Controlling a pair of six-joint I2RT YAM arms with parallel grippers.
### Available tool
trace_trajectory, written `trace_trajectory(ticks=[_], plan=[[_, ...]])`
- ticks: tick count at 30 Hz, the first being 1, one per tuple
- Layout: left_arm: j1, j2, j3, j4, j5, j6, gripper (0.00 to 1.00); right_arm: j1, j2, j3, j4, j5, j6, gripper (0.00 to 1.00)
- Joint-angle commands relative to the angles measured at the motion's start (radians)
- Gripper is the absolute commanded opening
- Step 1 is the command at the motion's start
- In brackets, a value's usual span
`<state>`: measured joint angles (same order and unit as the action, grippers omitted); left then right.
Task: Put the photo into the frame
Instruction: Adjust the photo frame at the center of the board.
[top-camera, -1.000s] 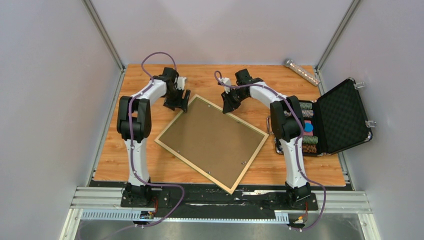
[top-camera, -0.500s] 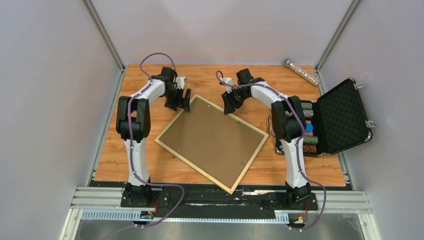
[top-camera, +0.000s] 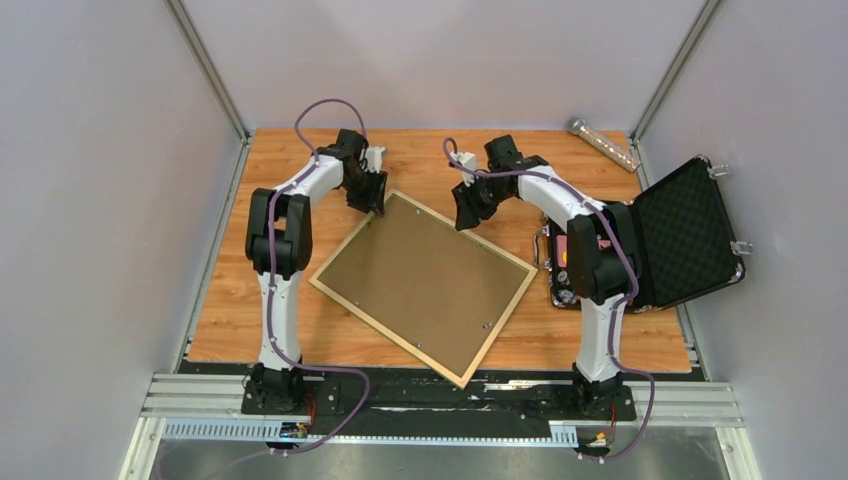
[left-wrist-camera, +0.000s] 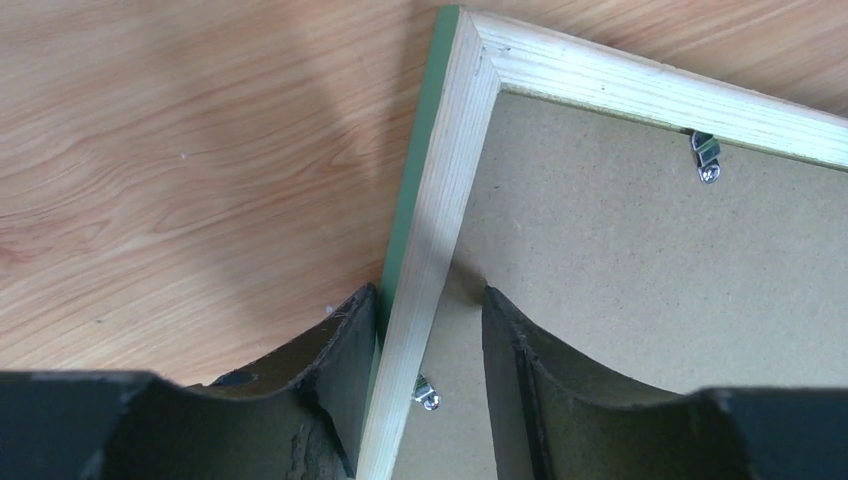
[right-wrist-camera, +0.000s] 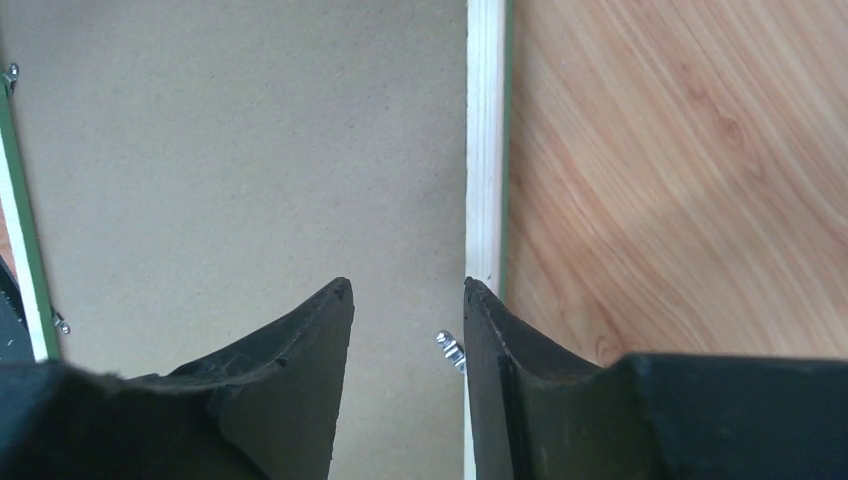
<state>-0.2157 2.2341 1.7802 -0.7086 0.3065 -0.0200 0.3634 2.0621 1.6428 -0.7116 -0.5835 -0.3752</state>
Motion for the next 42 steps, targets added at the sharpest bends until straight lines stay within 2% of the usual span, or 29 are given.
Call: trace_trajectory(ticks=[1, 4, 7, 8, 12, 13, 24, 29, 42], plan=[[-0.001, 0.024, 0.032, 0.03, -0.021, -0.01, 0.47, -0.005, -0.103, -0.054, 0.009, 0.002, 0.021, 0.44], [-0.001, 0.022, 0.019, 0.042, -0.042, -0.02, 0.42, -0.005, -0.138, -0.097, 0.01, 0.005, 0.027, 0.44], [0.006, 0.017, 0.003, 0.051, -0.058, -0.041, 0.29, -0.007, -0.174, -0.136, 0.013, 0.01, 0.032, 0.44], [0.015, 0.014, -0.002, 0.052, -0.059, -0.046, 0.21, -0.008, -0.188, -0.149, 0.015, 0.011, 0.035, 0.44], [0.063, -0.002, -0.037, 0.062, -0.04, -0.08, 0.03, -0.012, -0.24, -0.209, 0.021, 0.013, 0.043, 0.45], [0.073, -0.007, -0.051, 0.064, -0.036, -0.088, 0.01, -0.013, -0.252, -0.222, 0.023, 0.014, 0.045, 0.45], [0.256, -0.128, -0.295, 0.148, 0.004, -0.146, 0.0, -0.039, -0.333, -0.325, 0.054, 0.019, 0.101, 0.53], [0.336, -0.169, -0.37, 0.153, 0.089, -0.189, 0.0, -0.054, -0.334, -0.347, 0.062, 0.025, 0.122, 0.55], [0.369, -0.272, -0.563, 0.166, 0.108, -0.167, 0.0, -0.067, -0.231, -0.402, 0.128, 0.088, 0.219, 0.59]])
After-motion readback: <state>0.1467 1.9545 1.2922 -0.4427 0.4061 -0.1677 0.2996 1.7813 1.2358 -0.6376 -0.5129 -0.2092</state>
